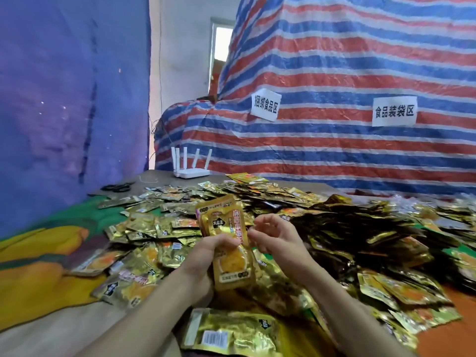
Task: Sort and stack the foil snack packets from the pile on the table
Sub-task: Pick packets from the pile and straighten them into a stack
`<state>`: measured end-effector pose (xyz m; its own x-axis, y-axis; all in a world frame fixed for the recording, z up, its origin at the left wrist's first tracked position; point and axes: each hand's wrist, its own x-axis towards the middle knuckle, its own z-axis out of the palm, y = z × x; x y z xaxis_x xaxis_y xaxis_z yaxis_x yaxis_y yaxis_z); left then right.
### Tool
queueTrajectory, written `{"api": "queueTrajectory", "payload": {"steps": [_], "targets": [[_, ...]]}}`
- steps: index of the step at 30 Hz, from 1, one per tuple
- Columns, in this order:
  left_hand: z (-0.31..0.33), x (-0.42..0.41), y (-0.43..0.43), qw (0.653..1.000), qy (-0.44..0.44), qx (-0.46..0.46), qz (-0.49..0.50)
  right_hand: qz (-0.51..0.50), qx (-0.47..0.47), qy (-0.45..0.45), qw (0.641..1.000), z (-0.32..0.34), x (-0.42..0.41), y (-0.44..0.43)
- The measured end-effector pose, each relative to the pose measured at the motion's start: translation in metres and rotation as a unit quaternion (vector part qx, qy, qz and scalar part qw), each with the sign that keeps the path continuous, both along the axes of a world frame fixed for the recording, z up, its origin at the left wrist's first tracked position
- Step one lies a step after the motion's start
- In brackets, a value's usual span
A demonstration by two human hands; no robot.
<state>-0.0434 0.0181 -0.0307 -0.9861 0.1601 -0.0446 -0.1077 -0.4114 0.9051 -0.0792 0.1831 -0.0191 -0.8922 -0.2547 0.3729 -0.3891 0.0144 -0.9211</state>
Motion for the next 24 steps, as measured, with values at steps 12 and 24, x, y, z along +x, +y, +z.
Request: {"api": "queueTrajectory", "payload": {"steps": [12,24], "targets": [[-0.004,-0.009,-0.002,0.996,0.024,-0.089,-0.001,0.026,-0.009,0.019,0.999,-0.011,-0.006,0.018],[-0.005,-0.009,-0.003,0.993,0.043,-0.111,-0.003,0.020,0.009,0.057,0.998,-0.013,-0.006,0.017]]}}
